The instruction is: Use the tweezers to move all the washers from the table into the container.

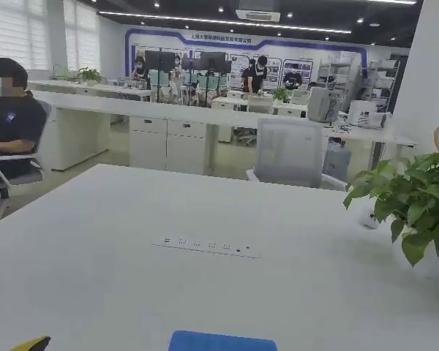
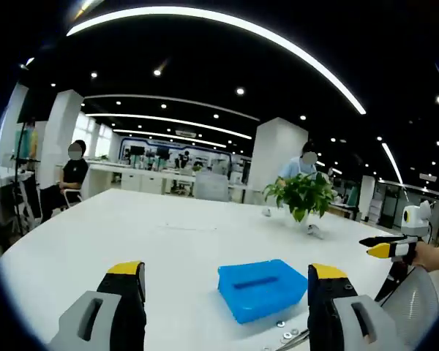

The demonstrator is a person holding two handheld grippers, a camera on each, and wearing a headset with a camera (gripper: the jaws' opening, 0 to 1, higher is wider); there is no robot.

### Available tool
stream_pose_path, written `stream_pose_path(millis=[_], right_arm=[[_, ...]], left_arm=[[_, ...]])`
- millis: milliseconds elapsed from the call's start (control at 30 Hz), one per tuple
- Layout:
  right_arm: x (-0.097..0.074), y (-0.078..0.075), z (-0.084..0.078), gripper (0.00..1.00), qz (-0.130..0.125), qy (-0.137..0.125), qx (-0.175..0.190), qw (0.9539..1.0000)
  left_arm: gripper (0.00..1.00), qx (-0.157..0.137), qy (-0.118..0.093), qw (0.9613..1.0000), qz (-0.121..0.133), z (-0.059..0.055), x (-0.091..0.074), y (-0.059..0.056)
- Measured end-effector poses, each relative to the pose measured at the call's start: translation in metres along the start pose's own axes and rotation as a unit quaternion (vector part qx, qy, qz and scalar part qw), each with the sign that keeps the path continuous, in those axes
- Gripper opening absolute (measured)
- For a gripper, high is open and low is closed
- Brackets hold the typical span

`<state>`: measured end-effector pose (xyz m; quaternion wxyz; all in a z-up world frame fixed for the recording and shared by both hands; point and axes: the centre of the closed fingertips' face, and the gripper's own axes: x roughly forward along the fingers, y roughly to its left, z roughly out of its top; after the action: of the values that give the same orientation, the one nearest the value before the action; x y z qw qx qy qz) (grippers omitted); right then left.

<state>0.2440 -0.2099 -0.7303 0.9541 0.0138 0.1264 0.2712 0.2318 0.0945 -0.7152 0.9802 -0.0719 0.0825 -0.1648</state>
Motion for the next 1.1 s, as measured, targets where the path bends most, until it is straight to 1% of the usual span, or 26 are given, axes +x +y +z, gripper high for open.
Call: stream_pose_path(millis=[467, 1100], right_arm=[[-0.0005, -0.0002, 0.0002, 0.78, -0.004, 0.000, -0.001, 1.0000], [0.0017, -0.0001, -0.0027, 0.78, 0.000, 0.009, -0.006, 0.9999]], left_arm=[[0.92, 0.001, 0.003, 1.0000, -0.004, -0.0013, 0.0001, -0.0011], [0.92, 0.004, 0.005, 1.0000, -0.002, -0.0019, 0.0015, 0.0012]])
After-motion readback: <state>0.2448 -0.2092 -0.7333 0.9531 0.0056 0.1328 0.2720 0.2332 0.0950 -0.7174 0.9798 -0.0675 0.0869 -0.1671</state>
